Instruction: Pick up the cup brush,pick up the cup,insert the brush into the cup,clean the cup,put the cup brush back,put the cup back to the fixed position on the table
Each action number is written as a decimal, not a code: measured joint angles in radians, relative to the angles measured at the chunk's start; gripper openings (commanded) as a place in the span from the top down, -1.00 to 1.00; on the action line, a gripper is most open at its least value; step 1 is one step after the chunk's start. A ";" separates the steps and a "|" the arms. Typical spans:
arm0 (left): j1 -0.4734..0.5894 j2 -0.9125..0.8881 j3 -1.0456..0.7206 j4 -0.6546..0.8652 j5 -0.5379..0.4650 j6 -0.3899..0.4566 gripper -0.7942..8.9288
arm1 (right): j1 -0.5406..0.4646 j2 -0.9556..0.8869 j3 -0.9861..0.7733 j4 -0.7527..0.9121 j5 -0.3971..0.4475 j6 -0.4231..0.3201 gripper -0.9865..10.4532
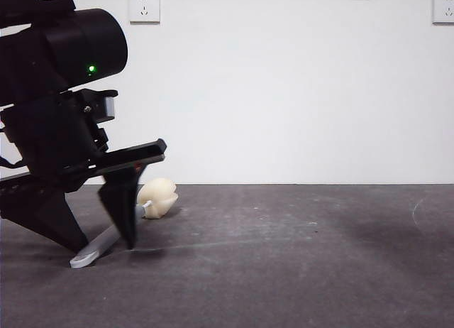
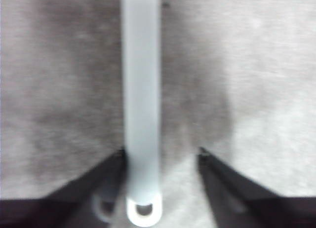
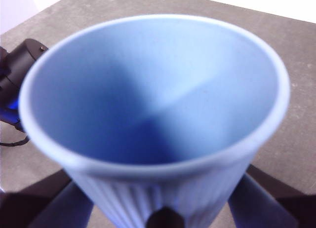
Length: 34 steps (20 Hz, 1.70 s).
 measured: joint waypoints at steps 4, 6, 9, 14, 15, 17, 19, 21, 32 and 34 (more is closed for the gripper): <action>-0.001 -0.008 0.014 -0.060 -0.001 0.027 0.18 | 0.000 0.000 0.000 0.001 0.000 0.000 0.86; -0.001 -0.039 0.010 -0.080 -0.017 0.035 0.18 | 0.000 0.008 0.000 0.026 0.000 -0.002 0.86; -0.001 -0.171 0.009 -0.076 -0.026 0.059 0.18 | 0.000 0.047 0.000 0.119 0.001 -0.029 0.86; -0.001 -0.455 0.009 -0.105 -0.024 0.105 0.18 | -0.016 0.186 -0.039 0.276 0.053 -0.101 0.86; -0.001 -0.518 0.009 -0.119 -0.024 0.109 0.18 | -0.025 0.222 -0.070 0.349 0.053 -0.110 0.86; -0.001 -0.635 0.009 -0.166 -0.024 0.119 0.18 | -0.048 0.289 -0.143 0.515 0.052 -0.121 0.86; -0.001 -0.731 0.009 -0.229 -0.024 0.143 0.18 | -0.079 0.361 -0.217 0.659 0.053 -0.124 0.86; -0.001 -0.809 0.009 -0.297 -0.024 0.158 0.18 | -0.113 0.444 -0.300 0.787 0.053 -0.125 0.86; -0.001 -0.896 0.009 -0.434 -0.020 0.170 0.18 | -0.272 0.862 -0.387 1.278 0.009 -0.121 0.86; -0.001 -0.895 0.009 -0.436 -0.021 0.184 0.18 | -0.298 0.896 -0.388 1.324 -0.010 -0.121 0.86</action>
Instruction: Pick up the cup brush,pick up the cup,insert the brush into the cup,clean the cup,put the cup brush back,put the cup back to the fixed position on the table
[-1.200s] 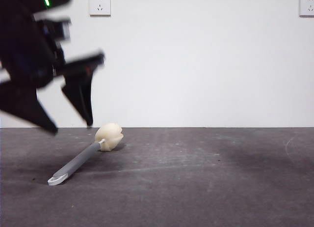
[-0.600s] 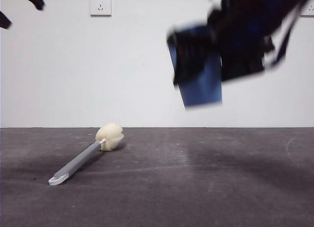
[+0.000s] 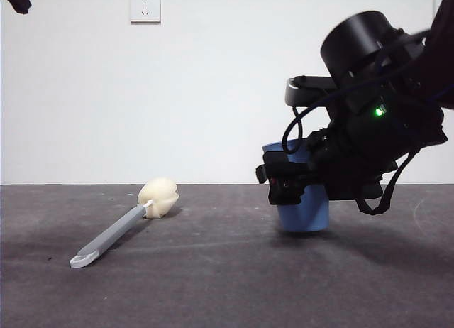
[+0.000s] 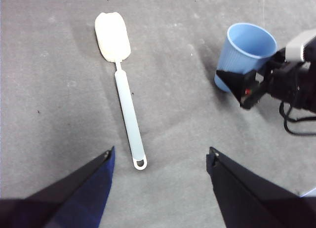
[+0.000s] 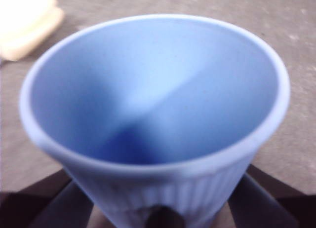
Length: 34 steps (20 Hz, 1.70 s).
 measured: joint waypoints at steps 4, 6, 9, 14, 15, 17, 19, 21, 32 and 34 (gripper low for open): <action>0.000 -0.001 0.000 0.000 -0.002 0.008 0.18 | -0.045 0.029 0.000 0.068 -0.082 0.000 0.86; 0.000 -0.001 0.000 0.000 -0.002 0.008 0.18 | -0.060 0.051 0.000 0.072 -0.113 0.000 0.86; 0.000 -0.001 0.000 0.000 -0.002 0.008 0.18 | -0.069 0.051 0.000 0.063 -0.124 0.001 0.80; 0.000 -0.001 0.000 0.000 -0.003 0.008 0.18 | -0.068 0.047 0.009 0.031 -0.126 0.008 0.22; 0.000 -0.001 0.000 0.000 -0.003 0.008 0.18 | -0.068 0.045 0.012 0.016 -0.131 0.008 0.15; 0.000 -0.001 0.000 -0.001 -0.003 0.008 0.18 | -0.069 0.041 0.017 -0.004 -0.137 0.012 0.05; 0.000 -0.001 0.000 -0.005 -0.003 0.009 0.18 | -0.069 0.040 0.021 -0.041 -0.138 0.014 -0.04; 0.000 -0.001 0.000 -0.009 -0.003 0.010 0.18 | -0.068 0.055 -0.001 -0.079 -0.139 0.011 -0.13; -0.001 -0.001 0.000 -0.012 -0.003 0.010 0.18 | -0.064 -0.081 0.002 -0.293 -0.145 0.043 -0.13; -0.001 -0.001 0.000 -0.012 -0.003 0.010 0.18 | -0.063 -0.187 0.002 -0.418 -0.147 0.058 -0.13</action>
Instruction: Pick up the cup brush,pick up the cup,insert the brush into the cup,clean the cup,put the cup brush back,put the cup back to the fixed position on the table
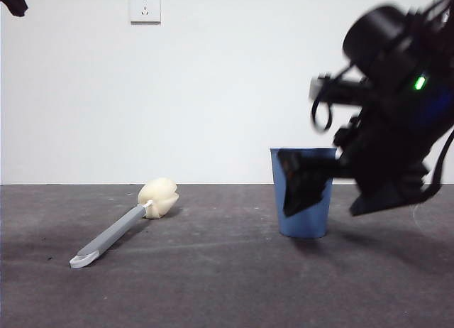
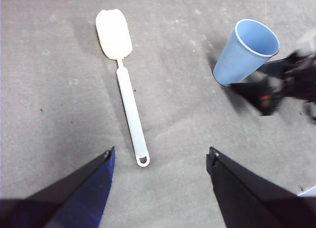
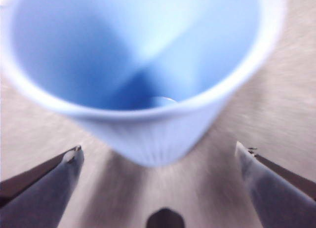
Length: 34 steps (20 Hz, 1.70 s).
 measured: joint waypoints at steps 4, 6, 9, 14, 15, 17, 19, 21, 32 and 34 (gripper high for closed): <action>0.000 0.000 0.000 0.000 0.000 0.000 0.18 | 0.011 -0.257 0.000 -0.371 -0.053 0.028 -0.12; 0.000 0.000 0.000 0.000 0.002 0.000 0.19 | 0.017 -0.424 0.000 -0.504 -0.106 0.032 -0.12; 0.000 0.000 0.000 0.000 0.025 0.000 0.19 | 0.020 -0.666 0.032 -0.713 -0.179 0.035 -0.11; 0.000 0.000 0.000 -0.006 0.125 0.019 0.19 | 0.021 -0.837 0.181 -1.081 -0.298 0.036 -0.11; 0.000 0.000 0.000 -0.011 0.148 0.023 0.19 | 0.021 -0.838 0.201 -1.122 -0.327 0.036 -0.11; 0.000 0.000 0.000 -0.021 0.196 0.026 0.19 | 0.021 -0.834 0.238 -1.168 -0.383 0.035 -0.11; 0.000 0.000 0.000 -0.035 0.211 0.031 0.19 | 0.021 -0.834 0.260 -1.181 -0.392 0.035 -0.10; 0.000 0.000 0.000 -0.049 0.212 0.034 0.20 | 0.021 -0.834 0.270 -1.181 -0.392 0.032 -0.08; 0.000 0.000 0.000 -0.053 0.211 0.045 0.85 | 0.021 -0.834 0.270 -1.185 -0.392 0.032 0.84; 0.000 0.000 0.000 -0.053 0.210 0.050 0.85 | 0.021 -0.834 0.270 -1.185 -0.392 0.032 0.83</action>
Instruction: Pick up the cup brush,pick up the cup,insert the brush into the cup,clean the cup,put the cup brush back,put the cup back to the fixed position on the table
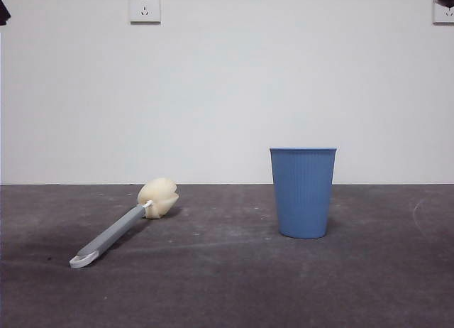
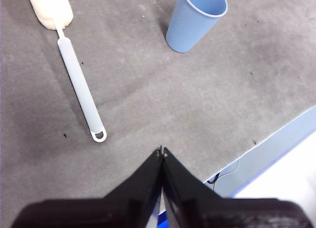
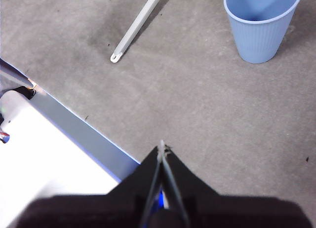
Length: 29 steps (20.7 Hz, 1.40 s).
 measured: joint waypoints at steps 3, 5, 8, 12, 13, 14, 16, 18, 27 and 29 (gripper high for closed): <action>0.000 0.000 0.000 0.000 -0.003 0.000 0.85 | 0.000 0.000 0.000 0.000 0.003 0.000 0.83; 0.000 0.000 0.000 0.000 -0.003 0.000 0.85 | 0.000 0.000 0.000 0.000 0.003 0.000 0.83; 0.000 0.000 0.000 0.000 -0.003 0.000 0.85 | 0.000 0.000 0.000 0.000 0.003 0.000 0.83; 0.000 0.000 0.000 0.000 -0.003 0.000 0.85 | 0.000 0.000 0.000 0.000 0.003 0.000 0.83; 0.000 0.000 0.000 0.000 -0.003 0.000 0.85 | 0.000 0.000 0.000 0.000 0.003 0.000 0.83; 0.000 0.000 0.000 0.000 -0.004 0.000 0.85 | 0.000 0.000 0.000 0.000 0.003 0.000 0.83; 0.002 -0.008 0.000 0.004 -0.032 0.035 0.85 | 0.000 0.000 0.000 0.000 0.003 0.000 0.83; 0.055 -0.047 -0.004 0.097 -0.097 0.166 0.84 | 0.000 0.000 0.000 0.000 0.003 0.000 0.83; 0.536 -0.297 -0.286 0.709 0.048 0.594 0.84 | 0.000 0.000 0.000 0.000 0.003 0.000 0.83; 0.557 -0.322 -0.354 0.719 0.049 0.597 0.84 | 0.000 0.000 0.000 0.000 0.003 0.000 0.83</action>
